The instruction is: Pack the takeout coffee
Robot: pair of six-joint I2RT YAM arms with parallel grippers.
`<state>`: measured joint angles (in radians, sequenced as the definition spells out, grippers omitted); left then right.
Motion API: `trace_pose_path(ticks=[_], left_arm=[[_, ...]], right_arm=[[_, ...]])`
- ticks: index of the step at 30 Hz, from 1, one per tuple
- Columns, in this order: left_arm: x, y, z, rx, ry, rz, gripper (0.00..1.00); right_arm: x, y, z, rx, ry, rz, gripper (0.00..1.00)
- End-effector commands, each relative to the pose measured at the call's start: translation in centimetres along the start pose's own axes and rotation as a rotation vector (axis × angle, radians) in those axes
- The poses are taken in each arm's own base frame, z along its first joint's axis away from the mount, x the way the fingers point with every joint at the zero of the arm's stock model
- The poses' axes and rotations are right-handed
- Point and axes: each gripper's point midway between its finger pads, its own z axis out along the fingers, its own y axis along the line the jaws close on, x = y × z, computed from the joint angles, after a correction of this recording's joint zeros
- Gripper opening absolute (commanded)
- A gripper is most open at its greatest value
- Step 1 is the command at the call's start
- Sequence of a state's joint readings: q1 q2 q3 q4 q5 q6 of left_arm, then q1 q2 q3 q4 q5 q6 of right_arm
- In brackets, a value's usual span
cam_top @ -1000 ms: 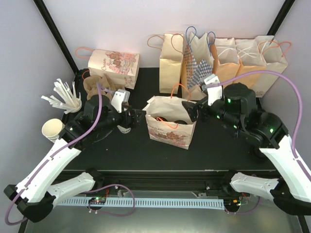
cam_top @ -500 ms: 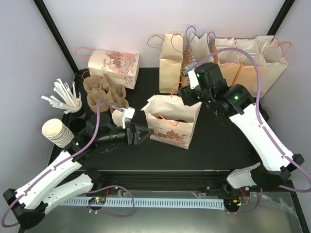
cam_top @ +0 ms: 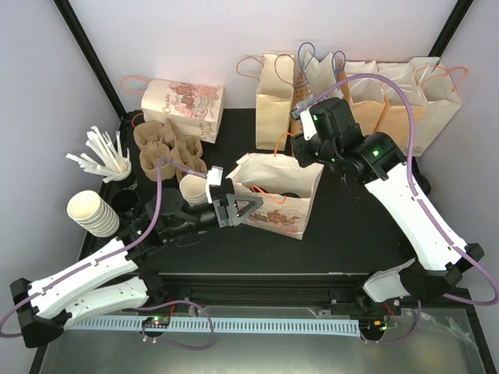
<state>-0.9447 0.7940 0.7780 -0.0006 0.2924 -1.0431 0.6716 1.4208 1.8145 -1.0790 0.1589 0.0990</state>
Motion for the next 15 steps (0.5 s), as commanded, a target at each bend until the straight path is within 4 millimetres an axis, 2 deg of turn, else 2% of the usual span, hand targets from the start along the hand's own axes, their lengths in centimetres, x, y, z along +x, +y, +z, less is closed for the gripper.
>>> trace_pose_path(ticks=[1, 8, 12, 15], left_arm=[[-2.3, -2.4, 0.9, 0.048, -0.09, -0.115, 0.89], [-2.6, -2.8, 2.6, 0.056, -0.142, -0.152, 0.8], [-3.5, -3.0, 2.9, 0.049, -0.179, -0.138, 0.68], [-4.1, -2.9, 3.2, 0.022, -0.201, -0.123, 0.55]], right_arm=[[-0.4, -0.7, -0.1, 0.034, -0.022, -0.009, 0.34], [-0.7, -0.6, 0.3, 0.031, -0.029, -0.016, 0.29], [-0.8, -0.3, 0.5, 0.015, -0.025, -0.02, 0.27], [-0.8, -0.1, 0.7, 0.01, -0.02, -0.023, 0.26]])
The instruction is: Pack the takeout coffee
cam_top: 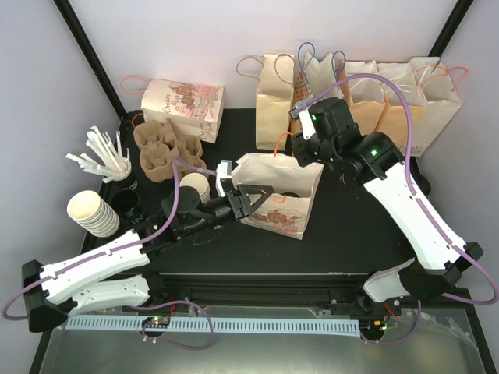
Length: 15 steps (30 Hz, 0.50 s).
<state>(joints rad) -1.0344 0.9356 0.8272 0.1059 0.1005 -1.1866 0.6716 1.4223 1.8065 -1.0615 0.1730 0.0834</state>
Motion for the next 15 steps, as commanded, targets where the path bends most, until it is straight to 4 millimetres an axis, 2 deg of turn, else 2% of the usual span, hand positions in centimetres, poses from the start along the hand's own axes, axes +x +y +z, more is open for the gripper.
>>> trace_pose_path(ticks=[1, 6, 9, 10, 12, 15], left_arm=[[-2.6, -3.2, 0.0, 0.047, -0.102, 0.017, 0.52], [-2.8, -2.7, 0.7, 0.008, -0.102, 0.029, 0.45], [-2.8, -2.3, 0.8, -0.006, -0.105, 0.031, 0.37], [-2.8, -2.2, 0.8, -0.01, -0.109, 0.033, 0.33], [-3.0, -2.3, 0.7, -0.008, -0.117, 0.048, 0.14], [-3.8, -2.2, 0.6, -0.027, -0.155, 0.07, 0.02]], right_arm=[[-0.6, 0.0, 0.6, -0.003, -0.009, -0.011, 0.26], [-0.3, -0.1, 1.2, 0.015, 0.007, -0.013, 0.26], [-0.4, -0.2, 1.3, 0.019, 0.007, -0.012, 0.21], [-0.5, -0.2, 1.2, 0.02, 0.003, -0.009, 0.17], [-0.8, -0.4, 0.9, 0.027, -0.008, -0.004, 0.1], [-1.2, -0.9, 0.3, 0.052, -0.03, 0.004, 0.03]])
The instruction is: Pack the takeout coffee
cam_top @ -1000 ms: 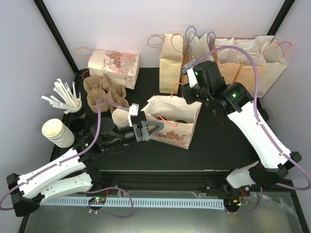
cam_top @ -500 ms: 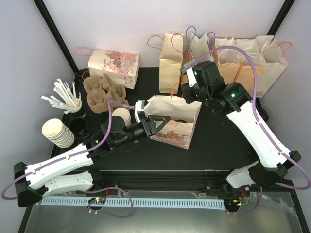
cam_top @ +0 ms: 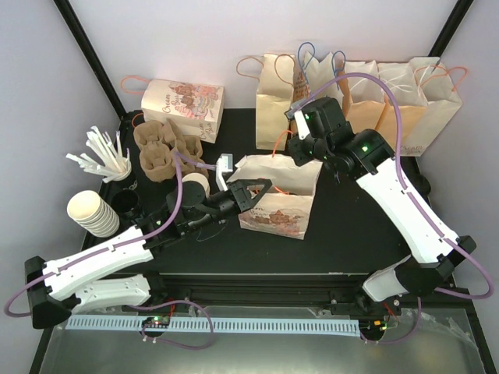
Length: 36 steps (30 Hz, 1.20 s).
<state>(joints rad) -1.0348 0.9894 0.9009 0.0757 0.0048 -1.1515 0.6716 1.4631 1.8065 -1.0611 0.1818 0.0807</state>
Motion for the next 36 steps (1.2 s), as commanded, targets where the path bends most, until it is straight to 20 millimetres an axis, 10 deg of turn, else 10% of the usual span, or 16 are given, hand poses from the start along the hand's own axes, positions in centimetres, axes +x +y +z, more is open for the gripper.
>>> trace_pose_path(ticks=[1, 16, 36], left_arm=[[-2.3, -1.8, -0.4, 0.015, -0.08, 0.039, 0.02], [-7.9, -1.2, 1.5, -0.001, -0.035, 0.12, 0.02], [-11.9, 1.2, 3.6, 0.021, 0.233, 0.157, 0.02]], right_arm=[[-1.8, -1.3, -1.7, 0.051, -0.075, 0.018, 0.02], [-3.4, -5.0, -3.9, 0.222, -0.17, 0.13, 0.01], [-2.1, -3.9, -4.2, 0.143, -0.101, 0.334, 0.05]])
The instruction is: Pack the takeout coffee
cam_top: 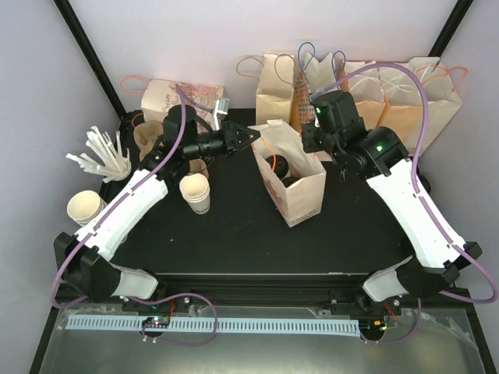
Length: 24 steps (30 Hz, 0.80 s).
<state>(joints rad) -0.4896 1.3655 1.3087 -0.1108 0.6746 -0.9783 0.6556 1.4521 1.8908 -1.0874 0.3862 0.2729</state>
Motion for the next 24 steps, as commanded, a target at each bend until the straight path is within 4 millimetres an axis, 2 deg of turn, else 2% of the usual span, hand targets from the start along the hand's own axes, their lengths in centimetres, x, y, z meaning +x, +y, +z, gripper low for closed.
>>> trace_pose_path(ticks=[1, 5, 12, 14, 15, 16, 17, 18, 20, 24], left_arm=[[0.3, -2.3, -0.7, 0.056, 0.071, 0.089, 0.02], [0.9, -0.8, 0.2, 0.04, 0.149, 0.055, 0.02], [0.9, -0.8, 1.2, 0.063, 0.206, 0.045, 0.02], [1.0, -0.7, 1.4, 0.063, 0.218, 0.047, 0.03], [1.0, -0.7, 1.4, 0.065, 0.224, 0.059, 0.06], [1.2, -0.9, 1.3, 0.071, 0.236, 0.067, 0.15], [1.4, -1.1, 1.2, 0.076, 0.245, 0.091, 0.3], [1.3, -1.5, 0.8, 0.076, 0.244, 0.135, 0.43], [1.3, -1.7, 0.1, 0.037, 0.23, 0.187, 0.62], [0.7, -1.3, -3.0, -0.136, 0.157, 0.295, 0.87]], right_arm=[[0.3, 0.6, -1.5, -0.072, 0.03, 0.145, 0.05], [1.5, 1.0, -1.7, -0.093, 0.088, 0.287, 0.05], [2.3, 1.1, -2.5, -0.128, 0.087, 0.477, 0.05], [2.4, 1.3, -2.5, -0.155, 0.064, 0.487, 0.11], [2.7, 1.2, -2.3, -0.153, 0.059, 0.486, 0.19], [2.5, 1.1, -2.5, -0.156, 0.04, 0.484, 0.32], [2.6, 0.8, -2.5, -0.146, 0.032, 0.477, 0.5], [2.7, 0.5, -2.6, -0.134, 0.024, 0.464, 0.61], [2.5, -0.3, -3.0, -0.103, 0.001, 0.428, 0.63], [2.2, -1.8, -4.5, -0.06, -0.033, 0.334, 0.64]])
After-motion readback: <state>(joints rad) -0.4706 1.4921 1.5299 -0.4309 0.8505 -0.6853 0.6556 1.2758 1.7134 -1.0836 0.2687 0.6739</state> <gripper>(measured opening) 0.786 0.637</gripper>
